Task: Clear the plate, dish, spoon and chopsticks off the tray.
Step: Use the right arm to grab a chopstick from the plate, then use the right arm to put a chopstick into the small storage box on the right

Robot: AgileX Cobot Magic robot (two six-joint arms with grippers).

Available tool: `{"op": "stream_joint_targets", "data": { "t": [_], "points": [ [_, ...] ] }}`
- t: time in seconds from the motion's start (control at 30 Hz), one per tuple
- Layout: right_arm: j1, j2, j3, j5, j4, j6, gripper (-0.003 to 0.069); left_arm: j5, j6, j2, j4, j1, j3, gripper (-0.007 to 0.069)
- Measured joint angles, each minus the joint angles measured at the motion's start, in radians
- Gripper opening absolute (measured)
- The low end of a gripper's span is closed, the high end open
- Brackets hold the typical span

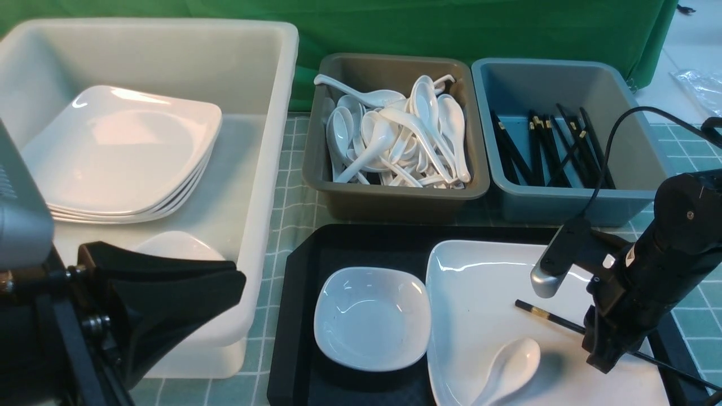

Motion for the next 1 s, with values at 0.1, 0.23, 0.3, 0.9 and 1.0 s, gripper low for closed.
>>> {"op": "stream_joint_targets", "data": {
  "t": [0.1, 0.23, 0.3, 0.9, 1.0],
  "points": [
    [0.0, 0.0, -0.002, 0.012, 0.0, 0.001, 0.0069, 0.001, 0.002, 0.0, 0.0, 0.0, 0.0, 0.0017],
    [0.0, -0.018, -0.003, 0.066, -0.002, 0.011, 0.0069, 0.006, 0.016, 0.0, 0.0, 0.0, 0.0, 0.0017],
    [0.0, -0.04, -0.013, 0.099, -0.004, 0.029, 0.0069, 0.006, 0.023, 0.0, 0.0, 0.0, 0.0, 0.0017],
    [-0.062, -0.01, -0.592, -0.105, 0.123, 0.523, 0.0069, -0.092, 0.03, 0.0, 0.0, 0.0, 0.0, 0.0017],
    [-0.1, 0.107, -0.71, -0.191, 0.122, 0.614, 0.0069, -0.092, 0.03, 0.0, 0.0, 0.0, 0.0, 0.0017]
  ]
}}
